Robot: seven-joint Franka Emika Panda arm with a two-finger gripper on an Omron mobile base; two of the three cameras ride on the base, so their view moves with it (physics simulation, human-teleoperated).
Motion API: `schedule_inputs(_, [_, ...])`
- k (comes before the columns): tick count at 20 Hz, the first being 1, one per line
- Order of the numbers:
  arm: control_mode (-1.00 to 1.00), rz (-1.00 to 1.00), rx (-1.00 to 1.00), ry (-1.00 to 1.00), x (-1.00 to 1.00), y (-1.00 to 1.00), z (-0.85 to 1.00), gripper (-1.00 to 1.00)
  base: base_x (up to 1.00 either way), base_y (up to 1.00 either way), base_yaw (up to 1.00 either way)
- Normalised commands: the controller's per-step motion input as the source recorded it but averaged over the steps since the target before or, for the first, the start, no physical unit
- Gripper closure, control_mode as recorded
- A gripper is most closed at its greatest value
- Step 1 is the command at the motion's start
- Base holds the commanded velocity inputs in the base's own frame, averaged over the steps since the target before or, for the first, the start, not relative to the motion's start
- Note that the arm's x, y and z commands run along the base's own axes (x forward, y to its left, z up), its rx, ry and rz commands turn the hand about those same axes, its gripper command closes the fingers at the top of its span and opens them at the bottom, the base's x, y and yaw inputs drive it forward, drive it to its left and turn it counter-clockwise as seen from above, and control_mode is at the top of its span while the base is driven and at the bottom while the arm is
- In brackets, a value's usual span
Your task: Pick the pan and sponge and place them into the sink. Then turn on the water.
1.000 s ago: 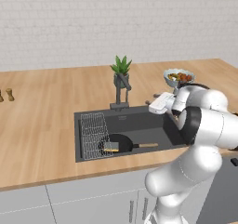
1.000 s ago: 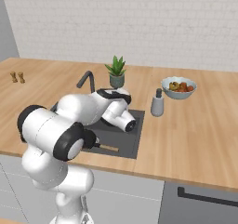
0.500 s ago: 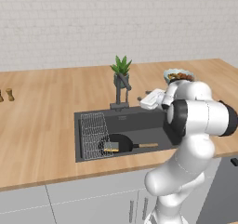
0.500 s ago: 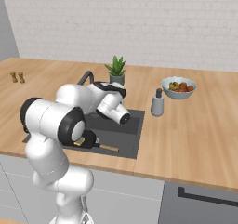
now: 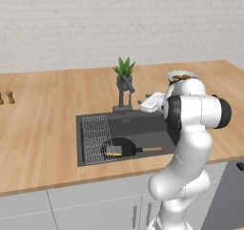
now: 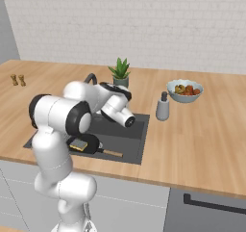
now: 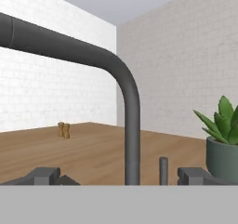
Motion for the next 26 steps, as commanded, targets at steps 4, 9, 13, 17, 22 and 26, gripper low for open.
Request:
schedule_inputs(4, [-1.0, 0.04, 0.0, 0.0, 0.4, 0.15, -0.25, -1.0, 0.0, 0.0, 0.0])
schedule_inputs(9, [-1.0, 0.01, 0.0, 0.0, 0.43, 0.15, -0.1, -1.0, 0.0, 0.0, 0.0])
schedule_inputs(13, [-1.0, 0.0, 0.0, 0.0, 0.52, 0.0, -0.1, -1.0, 0.0, 0.0, 0.0])
schedule_inputs(17, [-1.0, 0.0, 0.0, 0.0, 0.52, 0.0, -0.04, -1.0, 0.0, 0.0, 0.0])
schedule_inputs(22, [-1.0, 0.0, 0.0, 0.0, 0.25, 0.07, -0.15, -1.0, 0.0, 0.0, 0.0])
schedule_inputs(26, [-1.0, 0.0, 0.0, -0.01, 0.13, 0.14, -0.18, -1.0, 0.0, 0.0, 0.0])
